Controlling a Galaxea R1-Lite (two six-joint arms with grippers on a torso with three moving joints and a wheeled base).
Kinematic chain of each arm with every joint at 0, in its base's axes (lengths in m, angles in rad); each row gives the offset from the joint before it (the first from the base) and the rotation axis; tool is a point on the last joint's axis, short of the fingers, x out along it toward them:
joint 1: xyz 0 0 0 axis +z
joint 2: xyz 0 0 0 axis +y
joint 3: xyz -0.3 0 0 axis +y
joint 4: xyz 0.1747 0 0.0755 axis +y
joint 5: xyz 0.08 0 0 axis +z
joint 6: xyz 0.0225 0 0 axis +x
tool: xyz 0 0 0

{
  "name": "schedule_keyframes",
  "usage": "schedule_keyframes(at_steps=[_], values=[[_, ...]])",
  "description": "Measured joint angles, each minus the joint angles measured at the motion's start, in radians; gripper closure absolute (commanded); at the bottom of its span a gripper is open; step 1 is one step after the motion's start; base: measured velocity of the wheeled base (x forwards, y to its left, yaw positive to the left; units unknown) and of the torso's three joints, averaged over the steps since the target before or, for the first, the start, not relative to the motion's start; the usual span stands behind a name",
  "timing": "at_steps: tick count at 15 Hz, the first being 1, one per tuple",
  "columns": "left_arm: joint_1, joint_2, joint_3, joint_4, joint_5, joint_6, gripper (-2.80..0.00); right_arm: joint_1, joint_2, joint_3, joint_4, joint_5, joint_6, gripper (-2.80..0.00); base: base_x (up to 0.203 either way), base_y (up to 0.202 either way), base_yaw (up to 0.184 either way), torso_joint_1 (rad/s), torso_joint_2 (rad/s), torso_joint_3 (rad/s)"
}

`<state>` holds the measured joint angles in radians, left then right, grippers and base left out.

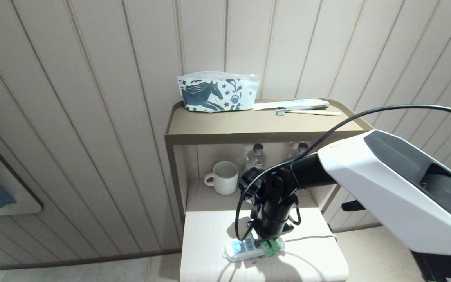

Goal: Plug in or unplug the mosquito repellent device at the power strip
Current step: Hold the socket with your left hand and unplug it with your right hand

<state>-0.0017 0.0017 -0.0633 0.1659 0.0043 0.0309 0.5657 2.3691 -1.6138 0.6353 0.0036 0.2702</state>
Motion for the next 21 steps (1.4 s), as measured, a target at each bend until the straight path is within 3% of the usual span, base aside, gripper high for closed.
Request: schedule_keyframes(at_steps=[3, 6, 8, 11, 12, 14, 17, 21], values=[[0.0, 0.04, -0.148, 0.003, 0.015, 0.014, 0.0, 0.0, -0.003, 0.002, 0.0, 0.0, 0.0, 0.0, 0.0, 0.0, 0.0, 0.0, 0.0, 0.0], [0.0, 0.24, -0.37, -0.001, 0.002, -0.012, 0.0, 0.0, -0.005, 0.003, 0.0, -0.001, 0.0, 0.0, 0.0, 0.0, 0.0, 0.0, 0.0, 0.0], [0.0, 0.439, -0.471, -0.002, -0.057, -0.031, 0.0, 0.0, -0.005, 0.003, 0.0, -0.001, 0.0, 0.0, 0.0, 0.0, 0.0, 0.0, 0.0, 0.0], [-0.026, 0.757, -0.547, 0.007, -0.218, -0.041, 0.0, 0.0, -0.002, 0.002, -0.002, 0.0, 0.0, 0.0, 0.0, 0.0, 0.0, 0.0, 0.0, 0.0], [-0.062, 0.853, -0.551, 0.007, -0.261, -0.041, 0.0, 0.0, 0.0, -0.001, -0.002, 0.002, 0.0, 0.0, 0.0, 0.0, 0.0, 0.0, 0.0, 0.0], [-0.217, 1.027, -0.528, -0.012, -0.276, -0.039, 0.0, 0.001, 0.002, -0.005, 0.0, 0.003, 0.0, 0.0, 0.0, 0.0, 0.0, 0.0, 0.0, 0.0], [-0.465, 1.294, -0.457, -0.16, -0.198, -0.043, 0.0, 0.003, 0.0, -0.01, -0.001, 0.003, 0.0, 0.0, 0.0, 0.0, 0.0, 0.0, 0.0, 0.0], [-0.667, 1.614, -0.419, -0.511, -0.061, -0.059, 0.0, 0.009, -0.004, -0.014, -0.002, 0.001, 0.0, 0.0, 0.0, 0.0, 0.0, 0.0, 0.0, 0.0]])
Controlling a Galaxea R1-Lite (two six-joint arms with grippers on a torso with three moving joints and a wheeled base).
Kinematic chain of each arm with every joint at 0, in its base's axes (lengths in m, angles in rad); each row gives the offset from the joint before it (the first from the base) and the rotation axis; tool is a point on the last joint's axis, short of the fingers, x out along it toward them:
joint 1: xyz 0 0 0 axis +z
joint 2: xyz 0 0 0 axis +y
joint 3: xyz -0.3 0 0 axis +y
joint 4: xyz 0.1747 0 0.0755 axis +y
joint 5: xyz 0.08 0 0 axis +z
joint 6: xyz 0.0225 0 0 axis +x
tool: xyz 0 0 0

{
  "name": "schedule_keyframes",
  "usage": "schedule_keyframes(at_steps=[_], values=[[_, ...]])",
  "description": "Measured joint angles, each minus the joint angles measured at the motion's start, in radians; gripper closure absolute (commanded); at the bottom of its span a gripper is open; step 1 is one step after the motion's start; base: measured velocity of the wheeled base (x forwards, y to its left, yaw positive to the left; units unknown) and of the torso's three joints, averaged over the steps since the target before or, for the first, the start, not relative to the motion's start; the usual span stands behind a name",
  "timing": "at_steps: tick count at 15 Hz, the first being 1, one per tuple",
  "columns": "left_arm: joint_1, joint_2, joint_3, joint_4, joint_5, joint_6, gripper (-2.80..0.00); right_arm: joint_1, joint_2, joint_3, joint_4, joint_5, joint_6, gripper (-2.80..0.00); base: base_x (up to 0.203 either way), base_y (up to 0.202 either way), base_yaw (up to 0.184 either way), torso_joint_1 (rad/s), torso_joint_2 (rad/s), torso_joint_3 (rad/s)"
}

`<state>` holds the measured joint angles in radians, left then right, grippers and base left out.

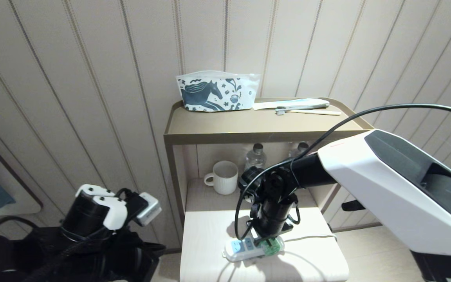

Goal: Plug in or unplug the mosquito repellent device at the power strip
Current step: Hold the socket with your left hand and unplug it with your right hand

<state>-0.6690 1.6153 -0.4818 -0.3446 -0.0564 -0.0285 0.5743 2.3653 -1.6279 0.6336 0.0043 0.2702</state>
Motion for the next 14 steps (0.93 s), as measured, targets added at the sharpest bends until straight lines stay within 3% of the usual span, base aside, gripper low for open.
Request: schedule_keyframes(at_steps=[5, 10, 14], values=[[-0.129, 0.256, -0.14, -0.158, 0.046, -0.063, 0.0, 0.001, -0.001, -0.008, -0.002, 0.0, 0.0, 0.0, 0.0, 0.0, 0.0, 0.0, 0.0, 0.0], [-0.218, 0.447, -0.227, -0.295, 0.142, -0.068, 0.0, 0.0, 0.005, -0.012, -0.002, 0.001, 0.0, 0.0, 0.0, 0.0, 0.0, 0.0, 0.0, 0.0], [-0.247, 0.559, -0.263, -0.398, 0.199, -0.066, 0.0, -0.001, 0.007, -0.016, -0.003, 0.002, 0.0, 0.0, 0.0, 0.0, 0.0, 0.0, 0.0, 0.0]])
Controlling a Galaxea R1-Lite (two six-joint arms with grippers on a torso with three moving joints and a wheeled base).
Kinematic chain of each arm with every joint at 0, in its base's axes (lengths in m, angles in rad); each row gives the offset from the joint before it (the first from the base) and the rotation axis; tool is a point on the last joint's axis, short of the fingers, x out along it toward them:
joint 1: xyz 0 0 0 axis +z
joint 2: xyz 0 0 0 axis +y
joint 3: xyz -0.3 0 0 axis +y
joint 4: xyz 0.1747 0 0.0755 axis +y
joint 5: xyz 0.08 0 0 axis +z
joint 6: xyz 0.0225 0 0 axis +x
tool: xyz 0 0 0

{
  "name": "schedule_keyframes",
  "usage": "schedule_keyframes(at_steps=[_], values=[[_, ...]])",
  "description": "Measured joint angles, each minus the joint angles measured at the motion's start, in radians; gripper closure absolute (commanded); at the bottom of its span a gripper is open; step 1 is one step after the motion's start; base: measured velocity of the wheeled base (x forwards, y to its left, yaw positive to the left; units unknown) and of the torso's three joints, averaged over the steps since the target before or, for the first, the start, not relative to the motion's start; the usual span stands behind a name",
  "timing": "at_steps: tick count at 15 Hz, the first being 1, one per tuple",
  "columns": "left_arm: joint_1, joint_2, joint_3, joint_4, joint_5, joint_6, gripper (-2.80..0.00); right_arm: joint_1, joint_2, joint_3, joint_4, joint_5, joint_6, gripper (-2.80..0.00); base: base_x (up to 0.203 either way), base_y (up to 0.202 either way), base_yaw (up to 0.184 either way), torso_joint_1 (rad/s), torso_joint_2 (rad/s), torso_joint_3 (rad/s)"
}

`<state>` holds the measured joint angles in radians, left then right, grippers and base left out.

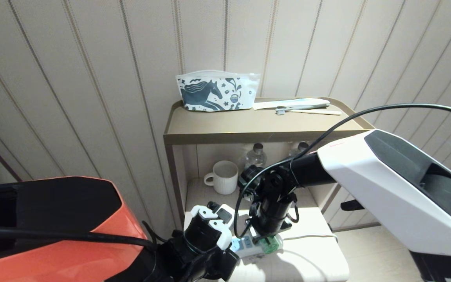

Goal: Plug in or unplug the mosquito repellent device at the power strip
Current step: Hold the socket with your left hand and unplug it with your right hand

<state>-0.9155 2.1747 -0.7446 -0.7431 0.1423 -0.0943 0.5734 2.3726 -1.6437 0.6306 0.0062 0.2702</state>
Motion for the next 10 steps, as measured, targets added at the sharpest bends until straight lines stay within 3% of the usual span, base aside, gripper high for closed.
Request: schedule_keyframes(at_steps=[10], values=[[-0.026, 0.095, -0.074, 0.004, 0.011, 0.0, 0.0, -0.001, 0.019, -0.018, 0.0, 0.001, 0.0, 0.0, 0.0, 0.0, 0.0, 0.0, 0.0, 0.0]])
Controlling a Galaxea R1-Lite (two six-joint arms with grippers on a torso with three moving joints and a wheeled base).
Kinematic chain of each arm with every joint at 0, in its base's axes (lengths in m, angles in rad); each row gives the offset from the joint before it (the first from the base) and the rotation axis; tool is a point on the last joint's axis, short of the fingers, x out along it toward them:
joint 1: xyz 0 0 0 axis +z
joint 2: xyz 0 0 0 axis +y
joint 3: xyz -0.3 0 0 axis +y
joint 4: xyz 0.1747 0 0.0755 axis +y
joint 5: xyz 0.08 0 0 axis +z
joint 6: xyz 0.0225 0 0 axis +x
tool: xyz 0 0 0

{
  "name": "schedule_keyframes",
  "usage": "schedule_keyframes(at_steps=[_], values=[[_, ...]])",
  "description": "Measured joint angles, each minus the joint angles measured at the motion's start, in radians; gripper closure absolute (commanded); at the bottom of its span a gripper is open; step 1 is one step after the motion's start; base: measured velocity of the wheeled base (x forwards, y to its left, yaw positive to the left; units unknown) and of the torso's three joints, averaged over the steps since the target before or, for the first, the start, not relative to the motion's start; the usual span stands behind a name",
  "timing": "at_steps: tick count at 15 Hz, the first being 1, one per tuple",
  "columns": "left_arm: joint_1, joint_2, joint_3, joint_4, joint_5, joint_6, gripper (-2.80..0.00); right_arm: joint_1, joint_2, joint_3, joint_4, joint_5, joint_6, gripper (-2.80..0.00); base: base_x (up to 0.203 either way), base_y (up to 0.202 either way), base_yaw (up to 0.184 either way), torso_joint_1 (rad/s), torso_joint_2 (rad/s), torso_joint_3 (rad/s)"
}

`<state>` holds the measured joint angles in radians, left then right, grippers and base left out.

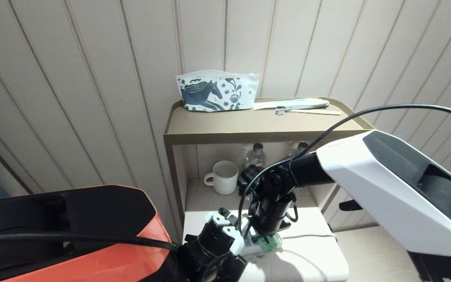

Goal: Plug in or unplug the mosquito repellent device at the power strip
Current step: Hold the socket with your left hand and unplug it with your right hand

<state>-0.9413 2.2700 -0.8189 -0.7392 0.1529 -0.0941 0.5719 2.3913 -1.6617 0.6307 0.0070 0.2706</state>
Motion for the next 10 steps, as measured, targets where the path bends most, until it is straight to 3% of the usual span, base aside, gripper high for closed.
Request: schedule_keyframes(at_steps=[10], values=[[0.001, 0.037, -0.052, -0.007, 0.015, 0.0, 0.0, 0.002, 0.009, -0.005, 0.0, -0.001, 0.001, 0.0, 0.0, 0.0, 0.0, 0.0, 0.0, 0.0]])
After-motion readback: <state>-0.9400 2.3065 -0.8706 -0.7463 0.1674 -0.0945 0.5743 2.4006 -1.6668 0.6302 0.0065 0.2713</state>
